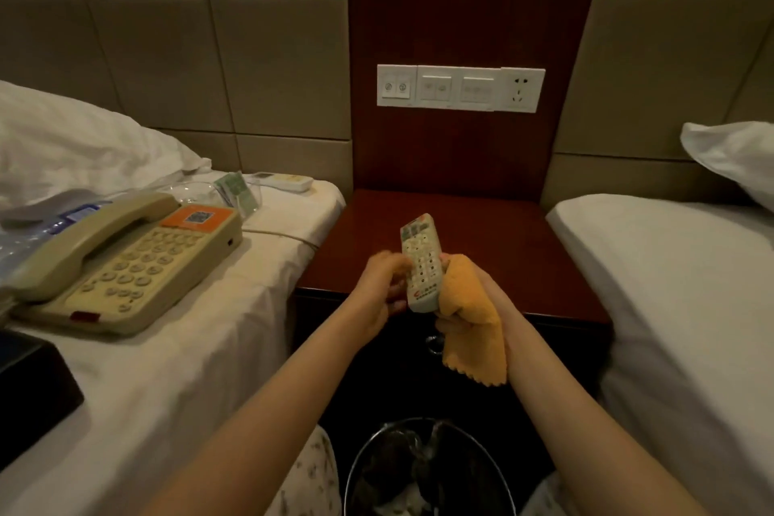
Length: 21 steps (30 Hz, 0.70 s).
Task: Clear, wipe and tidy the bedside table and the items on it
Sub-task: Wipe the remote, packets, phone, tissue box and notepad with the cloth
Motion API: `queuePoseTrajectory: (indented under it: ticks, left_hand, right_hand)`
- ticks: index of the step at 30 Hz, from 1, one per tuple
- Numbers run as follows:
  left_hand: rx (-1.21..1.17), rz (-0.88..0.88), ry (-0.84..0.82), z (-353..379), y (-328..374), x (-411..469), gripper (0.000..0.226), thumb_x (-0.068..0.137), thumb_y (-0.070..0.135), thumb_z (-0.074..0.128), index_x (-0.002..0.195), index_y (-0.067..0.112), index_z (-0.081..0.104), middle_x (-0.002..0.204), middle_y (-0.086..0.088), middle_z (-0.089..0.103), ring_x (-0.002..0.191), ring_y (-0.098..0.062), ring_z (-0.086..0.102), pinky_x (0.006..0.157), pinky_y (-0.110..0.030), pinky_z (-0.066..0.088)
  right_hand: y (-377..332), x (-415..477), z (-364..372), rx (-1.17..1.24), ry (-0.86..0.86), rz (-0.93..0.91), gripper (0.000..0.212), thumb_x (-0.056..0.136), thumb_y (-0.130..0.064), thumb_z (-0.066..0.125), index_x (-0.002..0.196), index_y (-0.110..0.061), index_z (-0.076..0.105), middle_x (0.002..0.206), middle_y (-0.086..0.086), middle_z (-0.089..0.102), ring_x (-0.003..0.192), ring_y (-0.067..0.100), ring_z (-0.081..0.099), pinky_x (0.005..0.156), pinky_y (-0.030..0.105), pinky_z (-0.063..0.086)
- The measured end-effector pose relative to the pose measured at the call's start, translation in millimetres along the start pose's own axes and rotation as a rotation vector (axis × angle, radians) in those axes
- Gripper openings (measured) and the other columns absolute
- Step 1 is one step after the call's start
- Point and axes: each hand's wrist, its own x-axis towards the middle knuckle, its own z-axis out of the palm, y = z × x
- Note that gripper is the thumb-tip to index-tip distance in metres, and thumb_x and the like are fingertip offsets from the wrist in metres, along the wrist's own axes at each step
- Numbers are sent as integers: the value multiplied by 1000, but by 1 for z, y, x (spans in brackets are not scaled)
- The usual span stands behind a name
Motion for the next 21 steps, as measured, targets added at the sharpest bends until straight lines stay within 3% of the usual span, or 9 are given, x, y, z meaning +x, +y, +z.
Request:
queuePoseTrajectory:
  ticks: [2,4,7,10,12,14,16,19,21]
  left_hand:
    - [-174,-157,-96,5,-14,-13,25,93,30,51,109,14,59,82,-5,62,71,-18,60,64,-33,49]
    - [-254,-154,-148,4,-30,-18,26,92,37,52,99,16,64,74,-2,66,62,-15,64,58,-30,53]
    - [-260,-156,-113,2,-52,-17,23,90,33,55,103,15,64,72,-1,68,59,-13,65,55,-26,53]
    - [-214,-153,6,-5,-72,-19,30,92,22,56,121,14,54,83,-4,66,69,-18,63,55,-30,51]
    - [-205,-162,33,-11,-84,-23,35,93,18,54,128,15,48,89,-6,65,74,-21,63,57,-33,50]
    - [-119,-164,39,-14,-92,-27,38,93,16,53,131,14,45,88,-8,64,72,-22,61,61,-35,51]
    - [-29,-178,26,-14,-97,-33,38,93,18,53,131,16,46,86,-8,63,68,-21,61,63,-33,51]
    - [-63,-321,-51,-13,-104,-44,33,96,38,44,118,16,54,82,-10,63,66,-23,61,61,-32,50]
    - [-161,-457,-96,-11,-111,-50,46,97,47,31,106,11,58,77,-14,61,63,-26,59,60,-32,49]
  right_hand:
    - [9,-6,1,-63,-3,28,22,99,-25,38,108,-10,51,75,9,70,57,20,68,47,26,52]
    - [23,-7,1,-163,27,26,22,98,-22,40,113,-9,49,88,10,63,63,19,69,48,25,54]
    - [45,-10,-6,-284,51,0,27,96,-26,48,120,-16,55,98,4,62,82,18,65,71,31,54]
    - [64,-23,-15,-523,215,-177,13,95,-25,52,95,-27,65,97,-6,66,88,10,62,72,24,49]
    - [71,-29,-19,-669,401,-297,17,94,-28,52,85,-27,67,92,-10,65,86,8,60,67,22,45]
    - [72,-30,-19,-821,584,-425,22,95,-29,49,82,-25,67,79,-11,62,72,2,54,57,15,39]
    - [72,-33,-17,-804,682,-588,25,96,-26,46,79,-20,64,69,-6,58,58,2,49,48,13,33]
    - [74,-37,-15,-755,784,-858,29,98,-24,45,76,-14,62,63,-7,52,54,1,47,51,10,33]
    - [81,-34,-16,-886,827,-995,31,96,-27,43,78,-11,61,69,-5,54,57,2,46,56,9,32]
